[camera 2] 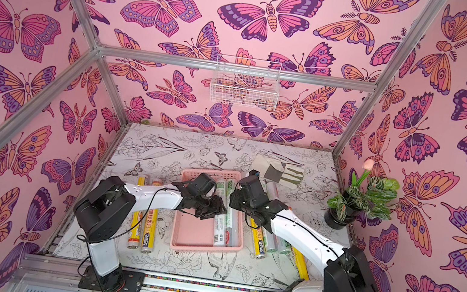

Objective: Put the plastic wrap into the basket
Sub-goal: Place the plastic wrap in the basket.

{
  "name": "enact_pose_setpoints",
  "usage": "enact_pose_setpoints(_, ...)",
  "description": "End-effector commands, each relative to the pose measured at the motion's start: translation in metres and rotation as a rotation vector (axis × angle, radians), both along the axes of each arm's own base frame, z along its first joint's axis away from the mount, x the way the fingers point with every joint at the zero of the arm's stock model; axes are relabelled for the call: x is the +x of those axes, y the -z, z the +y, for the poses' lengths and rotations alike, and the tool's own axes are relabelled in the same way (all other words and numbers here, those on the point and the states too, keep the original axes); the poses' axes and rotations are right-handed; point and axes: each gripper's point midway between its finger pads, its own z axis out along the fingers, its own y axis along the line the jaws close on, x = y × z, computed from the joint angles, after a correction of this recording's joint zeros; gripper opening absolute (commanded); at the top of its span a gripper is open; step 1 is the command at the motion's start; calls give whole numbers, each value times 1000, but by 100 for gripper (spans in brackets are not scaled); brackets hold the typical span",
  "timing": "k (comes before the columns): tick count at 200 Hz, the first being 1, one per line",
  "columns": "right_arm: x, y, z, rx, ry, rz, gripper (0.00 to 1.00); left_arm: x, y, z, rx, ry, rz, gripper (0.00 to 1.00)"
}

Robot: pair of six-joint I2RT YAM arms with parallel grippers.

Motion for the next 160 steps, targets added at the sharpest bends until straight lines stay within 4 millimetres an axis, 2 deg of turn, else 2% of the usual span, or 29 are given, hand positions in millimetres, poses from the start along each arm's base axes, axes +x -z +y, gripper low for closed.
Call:
enact_pose_setpoints(1, 3, -8, -10, -20, 27, -20, 46, 5, -15, -10, -50, 22, -38, 67)
enact_pose_setpoints(19, 4, -9, -17, -40, 42, -28, 46, 5, -17, -10, -53, 20, -40, 69)
enact_pose_setpoints(45, 5, -13, -37, -83, 90, -40, 46, 3, -22, -8, -58, 22, -47, 70)
enact_pose_setpoints(93, 3, -12, -76, -119, 156, -57, 42, -1, -30, 10, -3, 1, -91, 71)
enact_pose_setpoints(120, 0, -1, -94, -154, 167, -19, 41, -2, -35, 18, 26, -5, -113, 71)
enact_pose_setpoints(160, -10, 27, -109, -274, 126, 94, 39, -2, -42, 23, 36, -2, -146, 71)
